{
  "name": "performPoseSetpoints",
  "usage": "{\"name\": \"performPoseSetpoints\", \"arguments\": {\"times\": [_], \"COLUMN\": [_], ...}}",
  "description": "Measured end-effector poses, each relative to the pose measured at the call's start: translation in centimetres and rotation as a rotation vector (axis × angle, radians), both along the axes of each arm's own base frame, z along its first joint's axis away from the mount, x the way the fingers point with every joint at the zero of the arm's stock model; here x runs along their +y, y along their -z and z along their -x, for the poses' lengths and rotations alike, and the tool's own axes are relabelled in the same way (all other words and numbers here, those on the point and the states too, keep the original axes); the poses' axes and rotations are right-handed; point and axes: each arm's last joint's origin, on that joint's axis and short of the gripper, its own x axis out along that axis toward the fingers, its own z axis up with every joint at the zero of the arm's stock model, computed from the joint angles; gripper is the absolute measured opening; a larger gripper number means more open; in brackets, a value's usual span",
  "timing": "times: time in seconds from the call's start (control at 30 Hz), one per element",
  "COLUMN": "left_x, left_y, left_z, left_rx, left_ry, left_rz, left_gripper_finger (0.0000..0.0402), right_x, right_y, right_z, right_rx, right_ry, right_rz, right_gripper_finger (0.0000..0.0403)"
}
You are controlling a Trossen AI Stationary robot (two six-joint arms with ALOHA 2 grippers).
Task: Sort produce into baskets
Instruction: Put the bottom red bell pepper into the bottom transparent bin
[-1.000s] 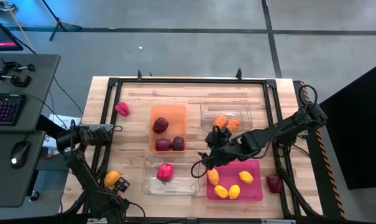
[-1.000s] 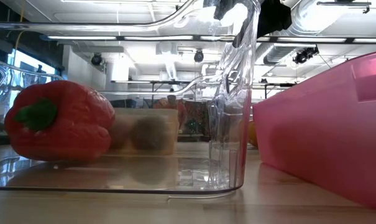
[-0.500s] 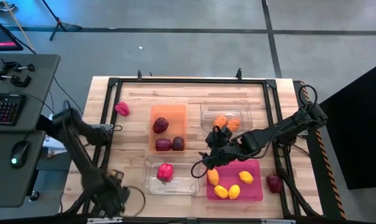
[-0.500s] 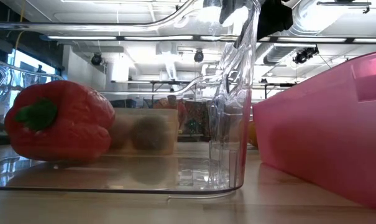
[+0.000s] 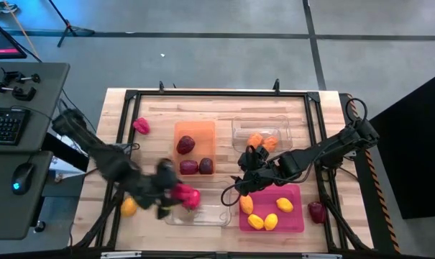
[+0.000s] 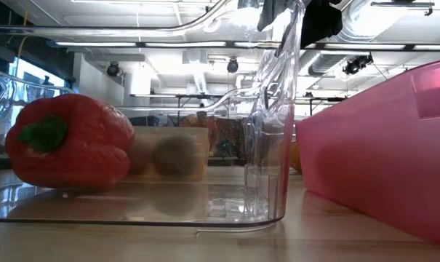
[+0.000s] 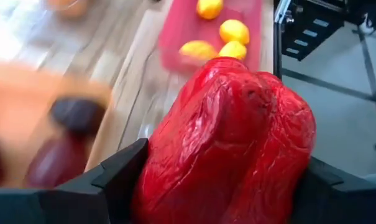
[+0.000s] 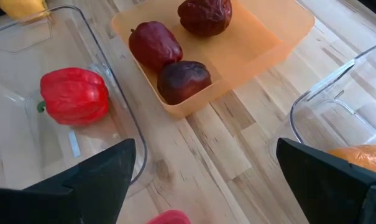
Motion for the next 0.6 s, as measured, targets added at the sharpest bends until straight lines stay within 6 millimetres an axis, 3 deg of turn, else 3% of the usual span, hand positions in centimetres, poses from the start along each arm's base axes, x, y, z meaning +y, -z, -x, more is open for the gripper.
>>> {"name": "performPoseSetpoints", "arguments": {"times": [0.13, 0.27, 0.43, 0.6], "left_x": [-1.1, -1.8, -2.1, -1.4], "left_y": [2.7, 4.9, 6.8, 7.4], "left_z": [-5.0, -8.2, -9.4, -10.0], "left_rx": [-0.052, -0.061, 0.015, 0.052], "left_ry": [0.059, 0.071, 0.147, 0.131], "left_rz": [-0.024, 0.105, 0.153, 0.180], "left_gripper_finger": [0.0274, 0.0276, 0.0276, 0.0278], "right_x": [0.0, 0.0, 0.1, 0.1], "right_y": [0.0, 0.0, -0.9, -1.9], "right_z": [0.0, 0.0, 0.5, 1.3], "right_rx": [0.000, 0.004, -0.042, -0.055], "right_ry": [0.000, -0.011, 0.002, -0.029], "right_rz": [0.000, 0.010, 0.033, 0.067], "right_gripper_finger": [0.0379, 0.0379, 0.0379, 0.0379]}}
